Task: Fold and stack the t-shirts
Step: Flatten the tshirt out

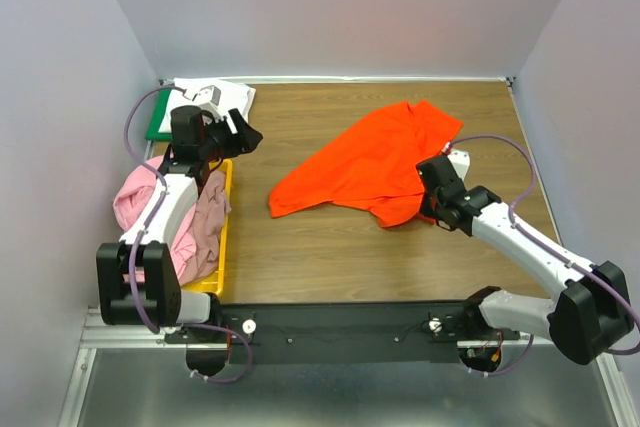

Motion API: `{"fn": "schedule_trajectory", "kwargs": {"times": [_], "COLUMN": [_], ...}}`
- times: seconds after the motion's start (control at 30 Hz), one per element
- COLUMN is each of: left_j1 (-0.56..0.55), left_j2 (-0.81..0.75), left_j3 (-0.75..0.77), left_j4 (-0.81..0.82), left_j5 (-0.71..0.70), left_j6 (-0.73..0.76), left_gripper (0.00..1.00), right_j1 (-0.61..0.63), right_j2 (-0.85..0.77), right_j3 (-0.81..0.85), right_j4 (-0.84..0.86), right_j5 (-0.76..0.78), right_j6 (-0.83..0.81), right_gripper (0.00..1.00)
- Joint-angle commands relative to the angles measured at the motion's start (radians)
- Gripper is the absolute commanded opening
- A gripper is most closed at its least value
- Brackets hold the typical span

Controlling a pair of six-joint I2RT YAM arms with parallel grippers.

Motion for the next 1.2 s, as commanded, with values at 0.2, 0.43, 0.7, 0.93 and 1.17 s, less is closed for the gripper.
{"fn": "schedule_trajectory", "kwargs": {"times": [0.2,0.43,0.7,0.93,1.17], "left_j1": [-0.373,-0.598,-0.727,-0.768,-0.794], "left_j2": [-0.099,0.008,0.174,0.287,0.307], "left_j3": [0.067,-0.018,0.05,0.103,0.122], "left_j4": [-0.196,-0.242,-0.282,-0.292,-0.289], "left_j5": [-0.549,-0.658,-0.738,-0.753,-0.729], "left_j6": [0.204,0.262,0.353,0.37,0.384], "left_gripper": [0.75,0.74,0.84,0.86,0.86], "right_j1": [-0.007,-0.023,-0.026,-0.029,-0.029], "right_j2": [0.04,0.002,-0.058,-0.083,-0.098], "right_j3": [0.043,0.063,0.029,0.011,-0.005], "right_j4": [-0.043,-0.043,-0.043,-0.043,-0.043], "right_j5": [0.066,0.061,0.023,0.018,0.014], "right_j6": [-0.051,-0.072,-0.052,-0.051,-0.052], "right_gripper": [0.01,0.0,0.0,0.0,0.0]}}
